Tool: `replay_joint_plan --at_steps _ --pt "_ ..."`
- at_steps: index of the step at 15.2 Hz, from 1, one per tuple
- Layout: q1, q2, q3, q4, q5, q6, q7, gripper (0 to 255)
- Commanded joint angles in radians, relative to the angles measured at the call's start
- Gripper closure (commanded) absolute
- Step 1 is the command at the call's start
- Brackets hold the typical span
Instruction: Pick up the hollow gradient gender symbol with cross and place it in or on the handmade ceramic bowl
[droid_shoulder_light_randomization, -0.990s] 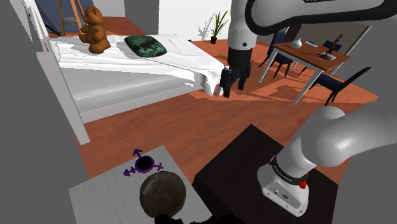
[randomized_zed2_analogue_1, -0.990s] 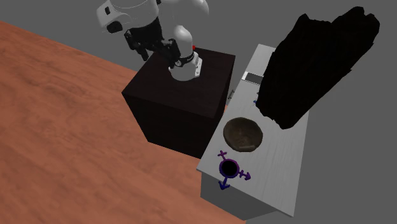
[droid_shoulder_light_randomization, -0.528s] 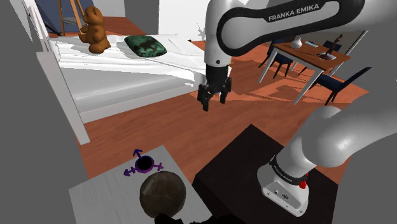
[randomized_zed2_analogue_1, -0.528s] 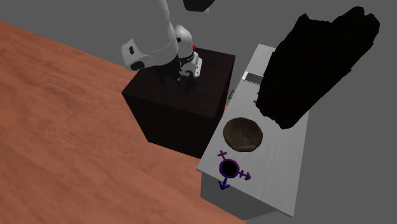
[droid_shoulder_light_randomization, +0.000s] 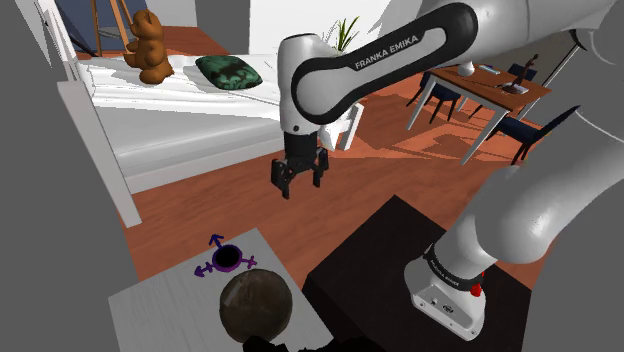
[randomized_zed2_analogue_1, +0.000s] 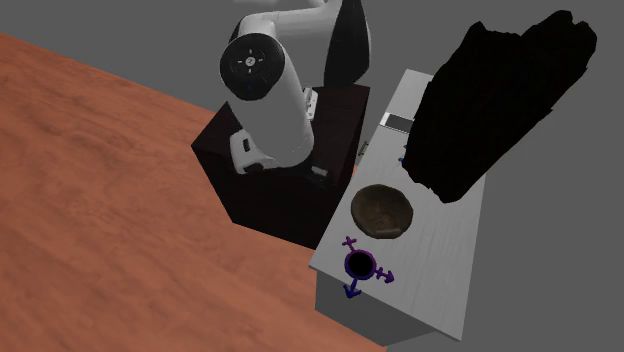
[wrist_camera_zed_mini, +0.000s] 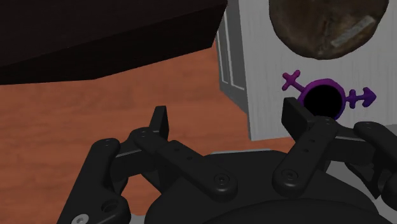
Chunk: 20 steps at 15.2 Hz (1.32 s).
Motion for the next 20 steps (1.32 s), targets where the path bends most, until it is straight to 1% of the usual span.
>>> replay_joint_plan --at_steps 1,6,10,15,19,20 --pt "0.008 0.08 0.013 0.04 -0.002 0.038 0.042 0" --pt "0.039 0.28 0.029 0.156 -0.022 0.117 0.145 0" --pt "0.074 0.441 0.026 0.271 -0.042 0.158 0.219 0" --pt "0.124 0.64 0.01 0.446 -0.06 0.181 0.297 0" --pt "0.166 0.802 -0.005 0.613 -0.067 0.175 0.35 0" --pt "0.166 0.803 -0.005 0.614 -0.067 0.175 0.35 0"
